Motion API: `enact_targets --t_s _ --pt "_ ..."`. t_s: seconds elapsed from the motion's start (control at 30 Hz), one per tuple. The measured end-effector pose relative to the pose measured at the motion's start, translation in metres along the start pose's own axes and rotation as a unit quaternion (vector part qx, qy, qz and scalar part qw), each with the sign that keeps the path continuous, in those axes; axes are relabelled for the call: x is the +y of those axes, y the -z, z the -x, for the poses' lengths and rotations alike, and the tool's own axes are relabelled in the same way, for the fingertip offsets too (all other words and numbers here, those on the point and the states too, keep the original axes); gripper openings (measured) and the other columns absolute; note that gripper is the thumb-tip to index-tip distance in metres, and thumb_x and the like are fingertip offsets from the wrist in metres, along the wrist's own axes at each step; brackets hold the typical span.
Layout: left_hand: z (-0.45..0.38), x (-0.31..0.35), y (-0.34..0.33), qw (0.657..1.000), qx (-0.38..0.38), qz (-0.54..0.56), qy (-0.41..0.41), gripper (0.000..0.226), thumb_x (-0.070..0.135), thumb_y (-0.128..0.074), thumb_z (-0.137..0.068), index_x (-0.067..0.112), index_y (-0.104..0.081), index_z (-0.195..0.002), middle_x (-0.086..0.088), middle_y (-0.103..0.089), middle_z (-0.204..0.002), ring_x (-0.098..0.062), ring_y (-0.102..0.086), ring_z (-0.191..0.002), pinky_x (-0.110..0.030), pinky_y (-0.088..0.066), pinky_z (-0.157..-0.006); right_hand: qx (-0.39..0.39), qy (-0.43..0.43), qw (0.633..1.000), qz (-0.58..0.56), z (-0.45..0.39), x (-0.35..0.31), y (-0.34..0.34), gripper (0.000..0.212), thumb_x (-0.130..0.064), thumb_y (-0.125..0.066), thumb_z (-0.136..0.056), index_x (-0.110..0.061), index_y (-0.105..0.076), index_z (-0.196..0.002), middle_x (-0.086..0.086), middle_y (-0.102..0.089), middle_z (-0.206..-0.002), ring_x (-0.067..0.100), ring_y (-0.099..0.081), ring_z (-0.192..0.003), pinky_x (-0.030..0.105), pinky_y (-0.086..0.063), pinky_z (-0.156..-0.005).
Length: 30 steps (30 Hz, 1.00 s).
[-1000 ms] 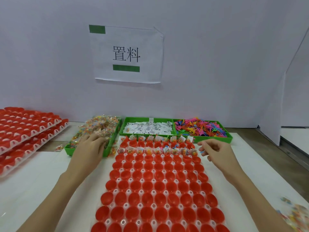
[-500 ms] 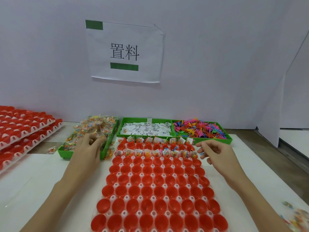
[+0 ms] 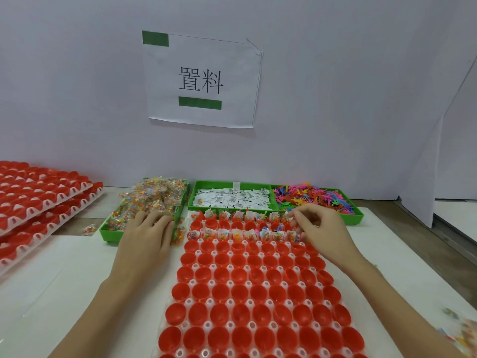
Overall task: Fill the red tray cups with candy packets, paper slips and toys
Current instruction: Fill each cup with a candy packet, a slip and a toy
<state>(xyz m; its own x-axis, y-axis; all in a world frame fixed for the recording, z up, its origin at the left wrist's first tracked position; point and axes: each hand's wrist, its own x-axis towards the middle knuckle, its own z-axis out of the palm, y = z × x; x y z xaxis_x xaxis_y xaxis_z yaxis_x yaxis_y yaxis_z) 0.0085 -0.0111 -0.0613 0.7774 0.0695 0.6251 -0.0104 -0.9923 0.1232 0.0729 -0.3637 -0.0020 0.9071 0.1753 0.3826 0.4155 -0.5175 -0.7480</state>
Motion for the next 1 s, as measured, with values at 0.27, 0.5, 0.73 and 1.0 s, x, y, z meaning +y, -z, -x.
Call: enact_targets --t_s 0.27,0.5,0.73,1.0 --pt "-0.002 -0.003 -0.006 0.999 0.039 0.019 0.006 0.032 0.015 -0.052 -0.095 0.001 -0.077 -0.108 -0.011 -0.076 -0.108 -0.037 -0.064 -0.092 -0.048 -0.054 -0.081 -0.110 0.027 0.973 0.200 -0.090 -0.021 -0.037 0.017 -0.017 -0.060 -0.101 -0.013 -0.075 -0.110 0.003 -0.076 -0.098 0.014 -0.068 -0.088 0.030 -0.055 -0.086" --pt "-0.005 -0.011 -0.006 0.983 0.158 0.090 0.033 0.022 0.008 -0.083 -0.084 0.002 -0.079 -0.104 -0.009 -0.078 -0.100 -0.031 -0.065 -0.089 -0.037 -0.051 -0.082 -0.232 0.030 0.918 0.321 -0.134 -0.007 -0.066 0.017 -0.017 -0.073 -0.094 -0.009 -0.080 -0.107 0.006 -0.078 -0.109 0.018 -0.071 -0.097 0.029 -0.055 -0.088" --pt "-0.005 -0.004 0.003 0.952 0.189 0.229 0.071 0.012 0.006 -0.083 -0.084 0.011 -0.071 -0.083 0.002 -0.067 -0.078 -0.016 -0.062 -0.067 -0.022 -0.048 -0.067 -0.234 0.003 0.910 0.342 -0.143 0.003 -0.078 0.008 -0.012 -0.076 -0.090 -0.007 -0.079 -0.095 0.008 -0.078 -0.101 0.013 -0.064 -0.080 0.024 -0.050 -0.072" --pt "-0.007 0.004 0.006 0.914 0.179 0.326 0.160 0.036 0.004 -0.081 -0.085 0.017 -0.065 -0.114 0.011 -0.069 -0.081 -0.004 -0.069 -0.079 -0.006 -0.051 -0.076 -0.236 -0.030 0.925 0.298 -0.144 0.006 -0.080 0.010 -0.014 -0.077 -0.090 -0.006 -0.078 -0.096 0.013 -0.073 -0.118 0.025 -0.068 -0.105 0.028 -0.048 -0.081"
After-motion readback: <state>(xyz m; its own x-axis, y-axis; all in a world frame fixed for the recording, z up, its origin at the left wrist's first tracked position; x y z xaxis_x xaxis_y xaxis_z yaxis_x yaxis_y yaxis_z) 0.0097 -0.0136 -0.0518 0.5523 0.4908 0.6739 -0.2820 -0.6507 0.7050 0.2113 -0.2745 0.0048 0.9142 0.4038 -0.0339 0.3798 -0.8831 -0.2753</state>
